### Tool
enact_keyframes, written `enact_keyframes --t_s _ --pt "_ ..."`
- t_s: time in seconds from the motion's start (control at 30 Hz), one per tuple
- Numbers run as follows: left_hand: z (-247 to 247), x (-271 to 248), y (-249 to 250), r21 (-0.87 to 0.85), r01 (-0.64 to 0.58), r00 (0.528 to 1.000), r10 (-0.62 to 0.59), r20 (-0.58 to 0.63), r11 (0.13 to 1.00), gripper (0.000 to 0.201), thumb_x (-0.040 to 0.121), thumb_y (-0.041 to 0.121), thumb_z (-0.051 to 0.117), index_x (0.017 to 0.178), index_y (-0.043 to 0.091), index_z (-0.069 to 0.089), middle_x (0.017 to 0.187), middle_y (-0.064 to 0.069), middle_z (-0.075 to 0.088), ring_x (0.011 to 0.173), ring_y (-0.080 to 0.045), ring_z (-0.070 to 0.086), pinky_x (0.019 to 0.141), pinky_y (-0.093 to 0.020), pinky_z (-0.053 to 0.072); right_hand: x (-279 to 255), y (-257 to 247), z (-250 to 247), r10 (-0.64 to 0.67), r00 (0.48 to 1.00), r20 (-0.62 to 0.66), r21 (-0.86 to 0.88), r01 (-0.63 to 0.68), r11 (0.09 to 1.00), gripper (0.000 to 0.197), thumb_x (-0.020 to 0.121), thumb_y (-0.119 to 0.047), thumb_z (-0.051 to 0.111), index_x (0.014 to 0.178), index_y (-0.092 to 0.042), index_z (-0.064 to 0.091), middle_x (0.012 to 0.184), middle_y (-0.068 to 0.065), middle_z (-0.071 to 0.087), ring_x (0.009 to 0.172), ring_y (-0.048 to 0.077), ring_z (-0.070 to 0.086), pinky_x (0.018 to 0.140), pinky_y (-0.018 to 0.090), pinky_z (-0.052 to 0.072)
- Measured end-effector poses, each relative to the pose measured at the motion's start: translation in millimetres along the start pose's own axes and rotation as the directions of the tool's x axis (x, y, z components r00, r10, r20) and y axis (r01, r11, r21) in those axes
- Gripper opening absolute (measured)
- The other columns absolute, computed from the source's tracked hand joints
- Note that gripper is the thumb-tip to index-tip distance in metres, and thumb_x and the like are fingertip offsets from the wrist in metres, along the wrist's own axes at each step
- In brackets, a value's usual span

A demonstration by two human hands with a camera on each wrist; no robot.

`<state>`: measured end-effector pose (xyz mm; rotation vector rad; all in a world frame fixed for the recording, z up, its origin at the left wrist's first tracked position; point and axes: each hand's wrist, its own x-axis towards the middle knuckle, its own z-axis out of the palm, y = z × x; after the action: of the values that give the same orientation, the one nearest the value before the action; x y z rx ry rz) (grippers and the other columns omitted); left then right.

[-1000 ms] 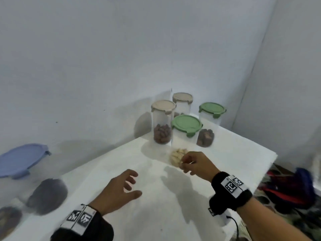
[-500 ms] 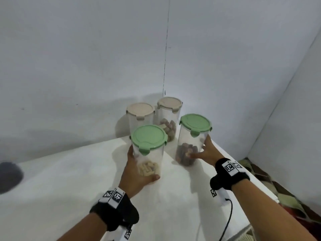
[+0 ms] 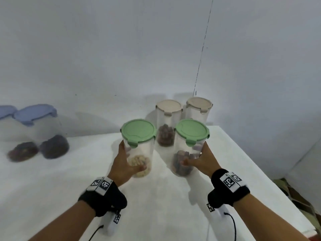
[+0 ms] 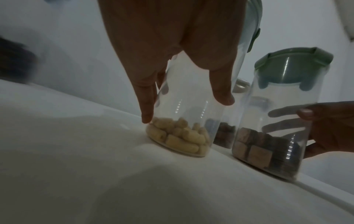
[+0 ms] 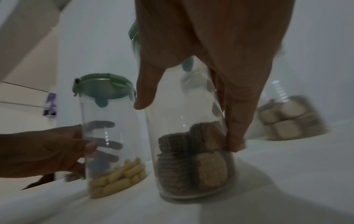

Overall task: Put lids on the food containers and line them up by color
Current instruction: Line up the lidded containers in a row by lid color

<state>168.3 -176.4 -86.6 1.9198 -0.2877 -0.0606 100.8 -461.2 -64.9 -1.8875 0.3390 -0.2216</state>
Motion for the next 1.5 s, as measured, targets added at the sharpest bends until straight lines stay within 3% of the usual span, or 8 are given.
enact_keyframes --t_s 0.13,0.27,0.5,0.67,0.83,1.03,1.27,1.5 --pt "-54.5 -6.3 -17.3 0.008 0.047 0.993 -0.046 -0.107 0.999 0.112 0.052 0.022 0.096 0.141 0.018 0.027 0.125 0.002 0.046 0.116 -0.021 0.049 0.092 -0.037 0.044 6.3 -28.2 64.8 -0.073 0.988 0.137 0.035 0.069 0.997 0.109 0.039 -0.017 0.091 0.132 -0.008 0.035 0.124 0.009 0.054 0.077 0.005 0.058 0.057 0.01 0.048" --pt "-102.6 -10.3 -30.0 -0.026 0.063 0.978 -0.067 -0.195 0.998 0.131 0.03 0.052 0.081 0.142 0.014 0.027 0.125 0.002 0.046 0.116 -0.022 0.048 0.099 -0.042 0.044 23.0 -48.9 127.9 -0.117 0.968 0.224 -0.012 0.123 0.992 0.102 0.054 -0.007 0.09 0.131 -0.026 0.026 0.126 0.011 0.049 0.088 0.016 0.055 0.072 0.023 0.049" --pt "-141.6 18.2 -54.4 -0.053 0.089 0.975 -0.098 -0.202 0.995 0.136 0.032 0.049 0.084 0.146 0.012 0.02 0.136 -0.008 0.045 0.126 -0.032 0.047 0.105 -0.05 0.043 67.8 -66.1 200.6 -0.036 0.969 0.243 -0.014 0.041 0.999 0.097 0.03 -0.032 0.09 0.114 -0.028 0.041 0.122 0.007 0.051 0.096 0.029 0.065 0.085 0.052 0.055" --pt "-149.1 57.3 -65.3 -0.056 0.061 0.982 -0.07 -0.174 0.997 0.127 0.05 0.012 0.093 0.148 0.012 0.013 0.129 0.001 0.044 0.126 -0.026 0.044 0.098 -0.029 0.038 93.2 -80.3 225.5 -0.038 0.972 0.233 0.054 0.026 0.998 0.098 0.028 -0.025 0.089 0.115 -0.023 0.041 0.117 0.007 0.047 0.102 0.035 0.063 0.085 0.054 0.054" --pt "-154.0 94.2 -74.7 -0.08 0.088 0.983 -0.099 -0.152 0.993 0.125 0.058 0.005 0.09 0.151 0.016 0.008 0.141 -0.005 0.04 0.128 -0.02 0.039 0.11 -0.041 0.038 113.0 -88.0 235.1 -0.051 0.974 0.22 0.088 0.032 0.996 0.104 0.031 -0.018 0.085 0.124 -0.014 0.039 0.117 0.007 0.047 0.095 0.023 0.06 0.076 0.038 0.056" --pt "-159.1 127.6 -102.1 -0.099 0.129 0.974 -0.145 -0.175 0.987 0.125 0.037 0.045 0.086 0.143 0.031 0.021 0.142 -0.002 0.047 0.13 -0.025 0.047 0.106 -0.049 0.045 133.3 -91.8 239.9 -0.053 0.978 0.204 0.093 0.035 0.995 0.101 0.035 -0.018 0.086 0.125 -0.011 0.04 0.112 0.003 0.049 0.09 0.014 0.057 0.069 0.026 0.05" --pt "-161.5 138.2 -118.5 -0.088 0.114 0.975 -0.128 -0.179 0.99 0.123 0.035 0.048 0.09 0.138 0.042 0.023 0.14 -0.002 0.051 0.128 -0.024 0.051 0.103 -0.05 0.047 138.0 -89.1 241.9 -0.036 0.981 0.193 0.102 0.016 0.995 0.076 0.064 0.01 0.079 0.128 -0.006 0.04 0.119 0.01 0.047 0.084 0.01 0.055 0.055 0.009 0.048" --pt "-162.2 128.1 -112.9 -0.099 0.117 0.968 -0.136 -0.21 0.988 0.124 0.032 0.047 0.088 0.138 0.038 0.024 0.136 -0.004 0.053 0.123 -0.027 0.055 0.102 -0.05 0.049 129.2 -85.0 242.6 -0.041 0.978 0.207 0.109 0.019 0.994 0.081 0.057 0.008 0.083 0.126 -0.009 0.044 0.119 0.008 0.05 0.088 0.011 0.056 0.067 0.02 0.048"
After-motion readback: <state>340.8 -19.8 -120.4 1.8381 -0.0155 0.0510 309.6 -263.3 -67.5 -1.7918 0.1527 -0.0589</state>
